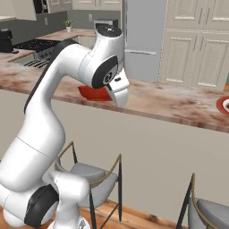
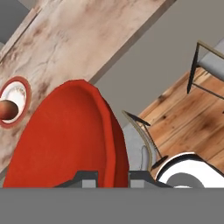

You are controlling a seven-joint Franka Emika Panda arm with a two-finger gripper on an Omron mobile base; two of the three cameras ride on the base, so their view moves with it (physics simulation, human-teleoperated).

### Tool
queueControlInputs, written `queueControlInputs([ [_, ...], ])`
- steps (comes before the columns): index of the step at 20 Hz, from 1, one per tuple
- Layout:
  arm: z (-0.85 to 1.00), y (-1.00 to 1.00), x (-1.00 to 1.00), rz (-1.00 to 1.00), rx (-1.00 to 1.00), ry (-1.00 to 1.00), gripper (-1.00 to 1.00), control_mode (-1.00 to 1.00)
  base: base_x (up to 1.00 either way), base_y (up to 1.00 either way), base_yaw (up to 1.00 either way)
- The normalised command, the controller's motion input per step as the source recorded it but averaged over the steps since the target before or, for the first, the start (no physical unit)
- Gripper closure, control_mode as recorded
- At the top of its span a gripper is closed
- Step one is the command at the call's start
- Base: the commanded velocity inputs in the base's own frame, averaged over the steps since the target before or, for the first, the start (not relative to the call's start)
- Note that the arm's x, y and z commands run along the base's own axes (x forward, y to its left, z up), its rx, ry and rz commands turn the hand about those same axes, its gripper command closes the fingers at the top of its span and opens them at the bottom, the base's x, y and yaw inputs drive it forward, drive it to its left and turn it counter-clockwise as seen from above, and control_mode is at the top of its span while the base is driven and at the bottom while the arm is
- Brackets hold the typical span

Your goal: Take the smaller bowl and place it next to the appetizer plate on the dining counter , and place the larger bowl next to the plate with cooked food.

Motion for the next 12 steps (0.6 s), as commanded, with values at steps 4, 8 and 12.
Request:
queueControlInputs([
  [4,-0.18,0.00,0.28,0.00,0.00,0.05,1.00,-1.00,0.00,0.00,0.00],
  [8,-0.14,-0.01,0.24,0.00,0.00,0.07,1.00,-1.00,0.00,0.00,0.00],
  [12,-0.05,-0.09,0.25,0.00,0.00,0.06,1.00,-1.00,0.00,0.00,0.00],
])
